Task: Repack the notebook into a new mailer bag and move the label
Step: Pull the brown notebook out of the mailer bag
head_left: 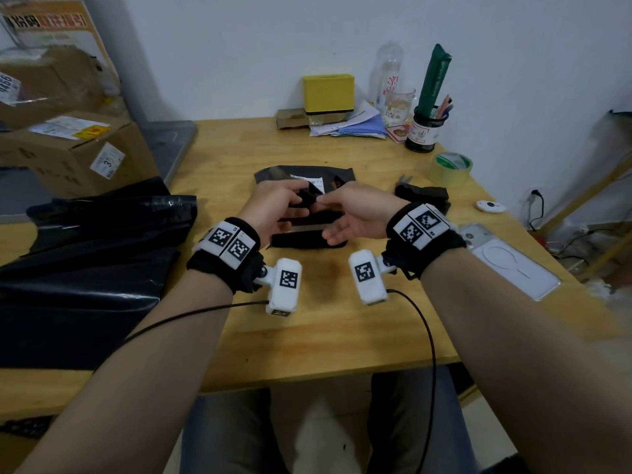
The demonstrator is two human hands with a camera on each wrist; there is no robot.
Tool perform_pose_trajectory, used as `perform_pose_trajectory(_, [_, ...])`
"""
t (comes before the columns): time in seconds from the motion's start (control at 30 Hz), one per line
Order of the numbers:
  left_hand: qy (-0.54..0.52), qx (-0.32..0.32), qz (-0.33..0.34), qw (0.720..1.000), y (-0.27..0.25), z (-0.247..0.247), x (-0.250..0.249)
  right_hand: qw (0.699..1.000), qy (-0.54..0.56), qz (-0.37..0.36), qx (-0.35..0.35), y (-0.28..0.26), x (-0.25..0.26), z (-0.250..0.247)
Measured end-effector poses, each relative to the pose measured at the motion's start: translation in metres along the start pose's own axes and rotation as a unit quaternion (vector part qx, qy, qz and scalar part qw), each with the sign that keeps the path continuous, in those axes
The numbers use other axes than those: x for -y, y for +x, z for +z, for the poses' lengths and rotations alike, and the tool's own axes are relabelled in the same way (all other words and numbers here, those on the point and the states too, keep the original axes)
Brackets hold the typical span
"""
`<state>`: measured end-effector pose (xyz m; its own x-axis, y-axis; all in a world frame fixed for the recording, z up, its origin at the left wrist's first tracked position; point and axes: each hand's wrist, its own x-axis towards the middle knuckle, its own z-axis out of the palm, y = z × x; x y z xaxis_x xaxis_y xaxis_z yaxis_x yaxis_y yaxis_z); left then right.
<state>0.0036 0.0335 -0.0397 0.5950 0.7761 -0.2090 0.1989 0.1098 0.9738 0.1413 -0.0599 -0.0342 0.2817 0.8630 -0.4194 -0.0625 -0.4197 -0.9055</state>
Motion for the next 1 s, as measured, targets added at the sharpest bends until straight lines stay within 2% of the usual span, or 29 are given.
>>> perform_pose_trajectory(0.1, [0.052,0.005,0.024,0.998,0.003,-0.001,0.000,0.999,0.036,-0.012,-0.035,0.003,0.002,-0.005])
perform_pose_trajectory(0.23, [0.074,-0.085,0.021,0.993,0.008,-0.010,0.005,0.998,-0.008,0.039,-0.057,0.005,-0.004,-0.014])
perform_pose_trajectory(0.37, [0.067,-0.119,-0.022,0.990,0.014,-0.012,0.013,0.993,-0.044,0.065,-0.084,0.007,-0.009,-0.020])
perform_pose_trajectory(0.47, [0.085,-0.133,-0.054,0.986,0.048,-0.024,0.038,0.993,-0.040,0.077,-0.076,0.009,-0.013,-0.022])
perform_pose_trajectory(0.5, [0.076,-0.128,-0.061,0.987,0.053,-0.025,0.041,0.994,-0.029,0.079,-0.076,0.011,-0.015,-0.022])
perform_pose_trajectory(0.57, [0.049,-0.116,-0.078,0.989,0.030,-0.017,0.025,0.993,0.004,0.082,-0.083,0.016,-0.018,-0.022])
perform_pose_trajectory(0.67, [0.035,-0.115,-0.074,0.990,0.023,-0.014,0.022,0.989,0.075,0.078,-0.100,0.026,-0.022,-0.022])
perform_pose_trajectory(0.83, [0.011,-0.136,-0.081,0.987,0.026,-0.020,0.029,0.962,0.219,0.070,-0.145,0.043,-0.035,-0.027])
perform_pose_trajectory(1.0, [0.000,-0.147,-0.084,0.986,0.032,-0.030,0.037,0.953,0.268,0.069,-0.122,0.056,-0.039,-0.023])
